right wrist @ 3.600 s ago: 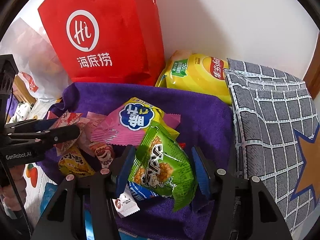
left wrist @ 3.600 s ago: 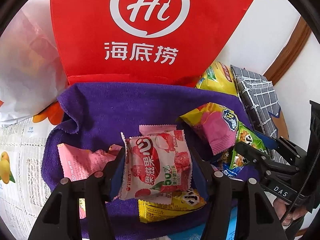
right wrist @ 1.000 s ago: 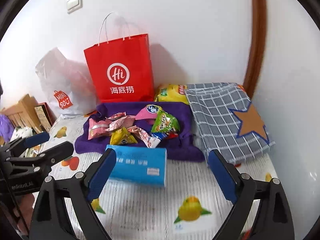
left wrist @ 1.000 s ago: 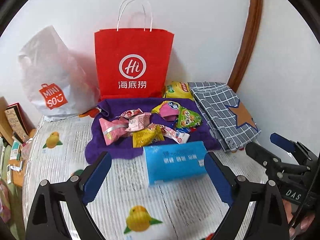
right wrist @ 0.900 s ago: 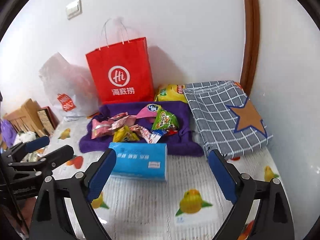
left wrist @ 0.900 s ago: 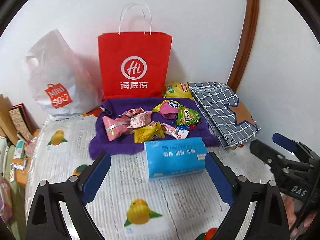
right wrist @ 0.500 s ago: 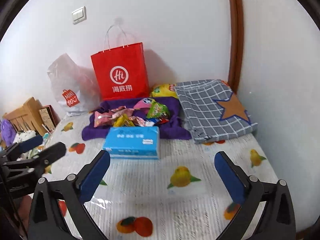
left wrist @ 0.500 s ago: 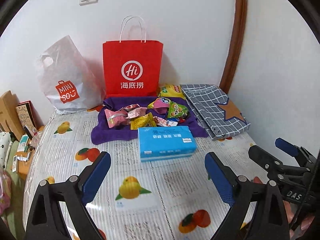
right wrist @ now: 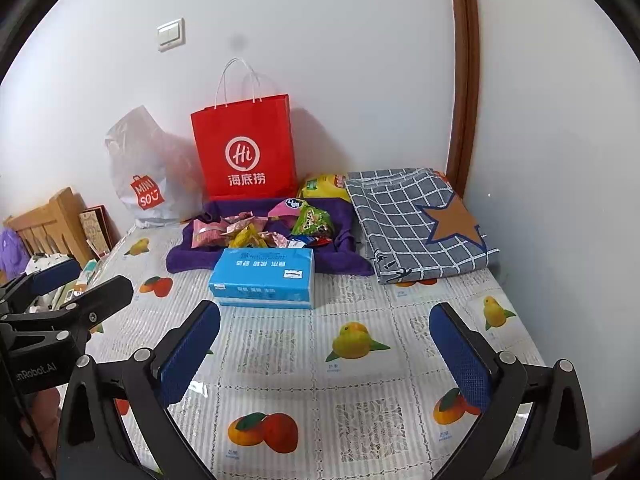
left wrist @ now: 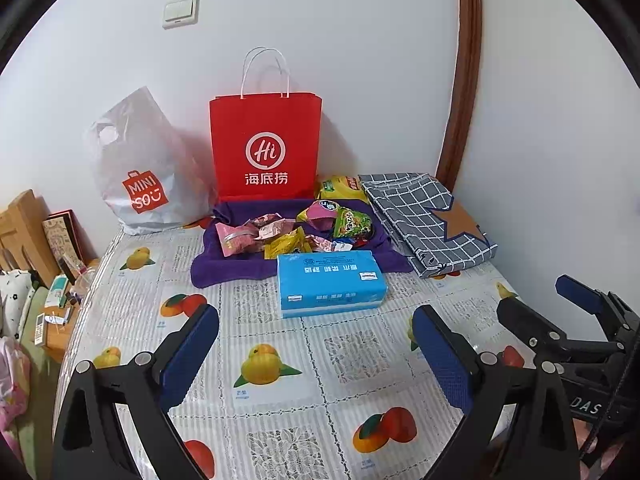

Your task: Organize snacks

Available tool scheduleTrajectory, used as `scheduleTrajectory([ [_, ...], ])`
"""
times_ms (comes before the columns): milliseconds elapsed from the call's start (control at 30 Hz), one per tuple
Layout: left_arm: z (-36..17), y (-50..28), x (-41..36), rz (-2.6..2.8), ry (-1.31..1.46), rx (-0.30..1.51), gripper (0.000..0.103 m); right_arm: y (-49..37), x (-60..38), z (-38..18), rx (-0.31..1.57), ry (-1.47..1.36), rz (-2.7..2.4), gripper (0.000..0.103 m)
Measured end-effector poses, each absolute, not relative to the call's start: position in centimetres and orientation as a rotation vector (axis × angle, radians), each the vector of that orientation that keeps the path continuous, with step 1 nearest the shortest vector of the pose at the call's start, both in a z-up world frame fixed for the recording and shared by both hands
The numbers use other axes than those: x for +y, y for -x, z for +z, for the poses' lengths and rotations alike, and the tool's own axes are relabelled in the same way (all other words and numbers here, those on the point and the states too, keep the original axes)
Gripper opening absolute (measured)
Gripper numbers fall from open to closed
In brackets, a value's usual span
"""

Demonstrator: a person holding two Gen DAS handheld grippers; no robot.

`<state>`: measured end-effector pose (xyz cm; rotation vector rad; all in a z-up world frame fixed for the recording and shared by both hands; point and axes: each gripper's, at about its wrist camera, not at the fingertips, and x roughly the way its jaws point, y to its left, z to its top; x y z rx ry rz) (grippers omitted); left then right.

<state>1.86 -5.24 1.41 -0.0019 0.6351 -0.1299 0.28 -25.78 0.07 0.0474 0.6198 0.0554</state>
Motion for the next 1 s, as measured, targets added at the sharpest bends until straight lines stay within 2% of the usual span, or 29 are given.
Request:
scheduleTrajectory([
  [1000,1.60,-1.29,-5.78,-0.138,-0.023,0.627,0.098,0.63,-26.27,0.84,0.592,-0.058,0.042,0.103],
])
